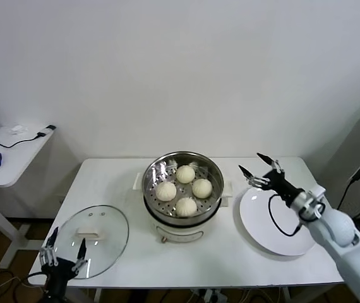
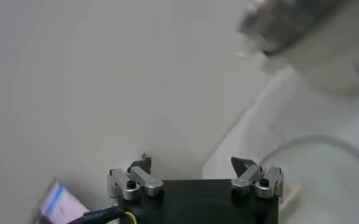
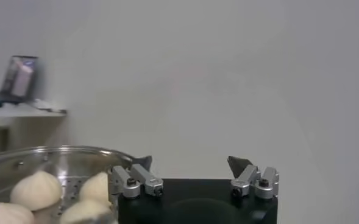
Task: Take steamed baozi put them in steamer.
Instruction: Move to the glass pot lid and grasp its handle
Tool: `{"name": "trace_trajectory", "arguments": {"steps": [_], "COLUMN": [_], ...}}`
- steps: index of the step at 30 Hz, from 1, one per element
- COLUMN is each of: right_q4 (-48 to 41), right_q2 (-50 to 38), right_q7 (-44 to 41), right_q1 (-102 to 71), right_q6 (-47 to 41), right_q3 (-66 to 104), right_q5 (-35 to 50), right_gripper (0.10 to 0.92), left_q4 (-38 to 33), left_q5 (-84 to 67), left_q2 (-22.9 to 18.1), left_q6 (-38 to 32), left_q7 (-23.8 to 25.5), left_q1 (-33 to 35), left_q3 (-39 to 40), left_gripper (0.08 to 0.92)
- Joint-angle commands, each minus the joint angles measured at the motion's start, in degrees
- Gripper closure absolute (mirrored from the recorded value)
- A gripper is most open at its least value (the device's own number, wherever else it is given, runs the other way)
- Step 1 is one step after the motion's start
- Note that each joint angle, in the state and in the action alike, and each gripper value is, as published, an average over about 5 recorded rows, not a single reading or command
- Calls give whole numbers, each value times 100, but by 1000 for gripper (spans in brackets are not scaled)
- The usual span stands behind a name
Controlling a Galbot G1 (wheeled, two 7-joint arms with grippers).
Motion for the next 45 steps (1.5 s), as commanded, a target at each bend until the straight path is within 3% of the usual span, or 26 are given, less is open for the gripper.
{"name": "trace_trajectory", "arguments": {"steps": [1, 12, 23, 41, 45], "right_q4": [61, -56, -36, -124, -187], "right_q2": [1164, 1355, 1387, 1546, 1583], "right_q7": [170, 202, 209, 156, 111], "right_q1": [-1568, -1598, -1824, -1930, -1947], "right_q6": [86, 98, 133, 228, 266], "right_q3": [1701, 1684, 1813, 1886, 1912], "right_q5": [-548, -723, -833, -1083, -1178], "right_gripper": [203, 203, 203, 203, 203], "left_q4": [392, 1895, 2883, 3343, 3437], "left_q5": [4502, 4500, 4599, 4180, 4116], "left_q2": [230, 54, 241, 488, 504], "left_q6": [-14, -272, -260, -222, -334], "left_q7": [214, -867, -900, -1331, -1361], "left_q1": [-211, -1327, -2034, -2572, -2599], "left_q3": [-312, -86, -91, -18, -11], "left_gripper": [177, 177, 177, 177, 227]}}
